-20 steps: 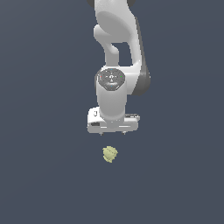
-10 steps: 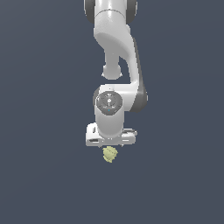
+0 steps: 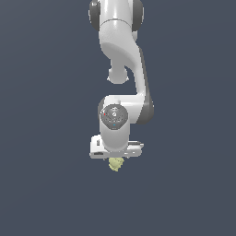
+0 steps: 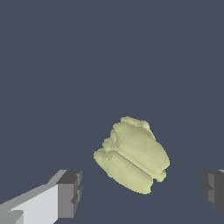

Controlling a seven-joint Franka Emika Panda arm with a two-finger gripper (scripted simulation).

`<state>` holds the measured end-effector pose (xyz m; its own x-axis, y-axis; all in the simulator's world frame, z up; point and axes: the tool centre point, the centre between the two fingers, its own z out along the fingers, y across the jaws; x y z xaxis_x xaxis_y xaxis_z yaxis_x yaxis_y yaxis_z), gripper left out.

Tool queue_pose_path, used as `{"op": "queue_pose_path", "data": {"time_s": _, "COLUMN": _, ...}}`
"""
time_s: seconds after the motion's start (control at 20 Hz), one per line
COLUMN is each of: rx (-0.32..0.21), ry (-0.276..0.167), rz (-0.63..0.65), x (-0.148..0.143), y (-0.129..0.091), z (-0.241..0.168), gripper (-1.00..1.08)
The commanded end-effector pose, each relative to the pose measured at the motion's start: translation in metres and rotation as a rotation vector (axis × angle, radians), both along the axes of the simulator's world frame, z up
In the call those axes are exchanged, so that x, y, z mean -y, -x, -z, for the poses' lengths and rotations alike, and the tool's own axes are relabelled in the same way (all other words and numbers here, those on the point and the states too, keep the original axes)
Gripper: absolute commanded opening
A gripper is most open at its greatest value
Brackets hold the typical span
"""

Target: Pick up the object and move it to a goal position.

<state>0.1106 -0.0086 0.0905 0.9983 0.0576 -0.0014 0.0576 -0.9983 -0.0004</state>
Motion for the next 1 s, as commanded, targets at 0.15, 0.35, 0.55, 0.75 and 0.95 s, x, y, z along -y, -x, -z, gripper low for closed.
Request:
{"op": "queue_pose_path", "data": {"time_s": 0.15, "rx": 0.0, "ry": 0.0, "rz": 0.0, "x": 0.0, "y": 0.0, "z": 0.006, "gripper": 1.0}}
{"op": "queue_pose_path", "data": {"time_s": 0.35, "rx": 0.0, "ry": 0.0, "rz": 0.0, "x": 0.0, "y": 0.0, "z": 0.025, "gripper": 1.0}}
{"op": "queue_pose_path", "data": {"time_s": 0.55, "rx": 0.001, "ry": 0.0, "rz": 0.0, "x": 0.0, "y": 0.001, "z": 0.046, "gripper": 1.0}}
{"op": "queue_pose_path", "data": {"time_s": 0.75, "rx": 0.001, "ry": 0.0, "rz": 0.0, "x": 0.0, "y": 0.0, "z": 0.052, "gripper": 1.0}}
{"op": "queue_pose_path", "data": {"time_s": 0.95, "rx": 0.001, "ry": 0.0, "rz": 0.0, "x": 0.0, "y": -0.001, "z": 0.05, "gripper": -1.0}}
